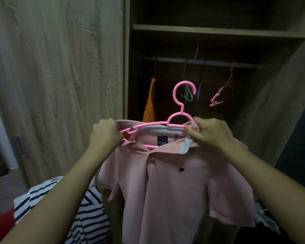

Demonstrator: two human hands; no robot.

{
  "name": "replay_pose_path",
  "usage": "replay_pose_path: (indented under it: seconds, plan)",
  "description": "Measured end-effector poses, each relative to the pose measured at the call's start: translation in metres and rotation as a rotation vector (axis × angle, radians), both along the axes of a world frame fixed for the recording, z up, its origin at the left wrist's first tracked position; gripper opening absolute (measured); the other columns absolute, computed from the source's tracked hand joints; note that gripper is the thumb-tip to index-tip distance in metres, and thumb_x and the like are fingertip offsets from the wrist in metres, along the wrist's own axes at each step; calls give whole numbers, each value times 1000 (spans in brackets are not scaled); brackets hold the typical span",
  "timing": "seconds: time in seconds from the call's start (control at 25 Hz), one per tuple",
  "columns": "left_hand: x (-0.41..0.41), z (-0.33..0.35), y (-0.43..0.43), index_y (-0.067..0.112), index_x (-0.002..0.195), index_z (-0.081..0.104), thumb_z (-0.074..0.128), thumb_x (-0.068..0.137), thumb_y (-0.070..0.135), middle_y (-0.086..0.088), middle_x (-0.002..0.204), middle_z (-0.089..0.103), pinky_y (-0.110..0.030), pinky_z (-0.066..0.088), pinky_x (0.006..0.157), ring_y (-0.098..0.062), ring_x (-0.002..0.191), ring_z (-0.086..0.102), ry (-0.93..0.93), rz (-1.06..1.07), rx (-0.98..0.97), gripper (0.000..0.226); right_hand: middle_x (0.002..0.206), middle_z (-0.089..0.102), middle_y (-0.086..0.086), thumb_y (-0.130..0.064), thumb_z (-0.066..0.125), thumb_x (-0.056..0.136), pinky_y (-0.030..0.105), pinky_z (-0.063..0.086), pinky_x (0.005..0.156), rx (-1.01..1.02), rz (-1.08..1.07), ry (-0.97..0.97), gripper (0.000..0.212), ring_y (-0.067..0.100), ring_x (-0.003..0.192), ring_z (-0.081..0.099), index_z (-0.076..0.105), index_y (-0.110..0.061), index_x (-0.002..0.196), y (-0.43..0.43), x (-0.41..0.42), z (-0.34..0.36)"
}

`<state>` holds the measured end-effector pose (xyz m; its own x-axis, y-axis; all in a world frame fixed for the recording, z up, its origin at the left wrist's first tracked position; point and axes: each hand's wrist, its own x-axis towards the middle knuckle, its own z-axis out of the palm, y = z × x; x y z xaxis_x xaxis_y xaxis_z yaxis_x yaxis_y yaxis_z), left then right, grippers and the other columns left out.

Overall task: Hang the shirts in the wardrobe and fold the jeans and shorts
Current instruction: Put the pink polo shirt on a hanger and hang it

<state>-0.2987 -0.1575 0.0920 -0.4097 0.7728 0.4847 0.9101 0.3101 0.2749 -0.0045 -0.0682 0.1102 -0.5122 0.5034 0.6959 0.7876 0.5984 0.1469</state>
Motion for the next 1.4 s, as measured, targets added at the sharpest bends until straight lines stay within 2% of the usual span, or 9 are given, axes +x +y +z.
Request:
replay_pose_path:
  seconds: [0.24, 0.48, 0.68, 0.8, 0.92, 1.08, 1.2, 1.28, 1.4]
  plan:
    - [26, 17, -9, 2, 111, 62, 59, 84, 17, -21, 107, 59, -42, 48, 73, -44, 96, 60, 67, 9, 93, 31, 73, 65, 5, -62, 41, 86, 29, 34, 54, -64, -99, 2, 44, 31, 72, 63, 56, -21, 80, -10, -15, 3]
    - [83, -34, -19, 18, 131, 50, 46, 84, 27, -6, 87, 65, -32, 49, 42, -26, 62, 63, 440, -584, 244, 47, 57, 53, -2, -61, 50, 83, 29, 32, 49, -311, -101, 325, 51, 20, 60, 51, 47, -16, 59, -19, -21, 8]
    - [26, 0, -14, 10, 129, 52, 41, 87, 49, -13, 113, 62, -41, 48, 82, -31, 99, 58, 178, -462, 476, 59, 55, 56, 2, -67, 40, 76, 30, 36, 51, -239, -66, 412, 60, 22, 57, 53, 53, -10, 61, -19, -7, 11]
    - [15, 9, -6, 19, 124, 53, 29, 84, 63, -8, 107, 68, -39, 50, 75, -31, 95, 64, 182, -589, 265, 64, 49, 50, -1, -70, 35, 73, 29, 35, 48, -196, 18, 366, 61, 17, 51, 49, 47, -13, 55, -22, -13, 19]
    - [11, -2, -5, 21, 112, 57, 29, 83, 62, -7, 89, 71, -37, 49, 62, -33, 81, 66, 190, -580, 376, 57, 47, 46, -2, -72, 31, 73, 27, 29, 46, -166, 62, 295, 59, 14, 48, 47, 44, -18, 54, -25, -17, 19]
    - [5, -2, -5, 22, 105, 63, 34, 80, 63, -8, 85, 71, -36, 46, 61, -34, 79, 66, 101, -524, 435, 56, 79, 65, -2, -74, 20, 71, 27, 32, 62, -116, -23, 159, 66, 22, 77, 61, 60, -26, 93, -17, -7, 21]
    - [-21, 7, -6, 21, 99, 66, 38, 77, 64, -10, 78, 70, -36, 46, 61, -35, 76, 66, 9, -419, 473, 55, 101, 59, -3, -71, 25, 80, 30, 37, 74, -354, -63, 453, 67, 18, 91, 55, 41, -28, 129, -1, 35, 12]
    - [-41, 12, -6, 19, 85, 63, 39, 76, 64, -6, 65, 61, -36, 44, 58, -33, 68, 61, -58, -379, 495, 52, 113, 56, 2, -60, 31, 91, 31, 37, 82, -641, -45, 701, 56, 20, 97, 53, 37, -23, 133, 6, 58, -11]
    - [-54, 12, -1, 21, 73, 56, 41, 75, 63, -2, 58, 53, -36, 41, 56, -31, 63, 55, -123, -396, 474, 44, 113, 56, -2, -52, 37, 92, 32, 41, 80, -826, -3, 676, 48, 14, 95, 54, 39, -24, 131, 3, 59, -46]
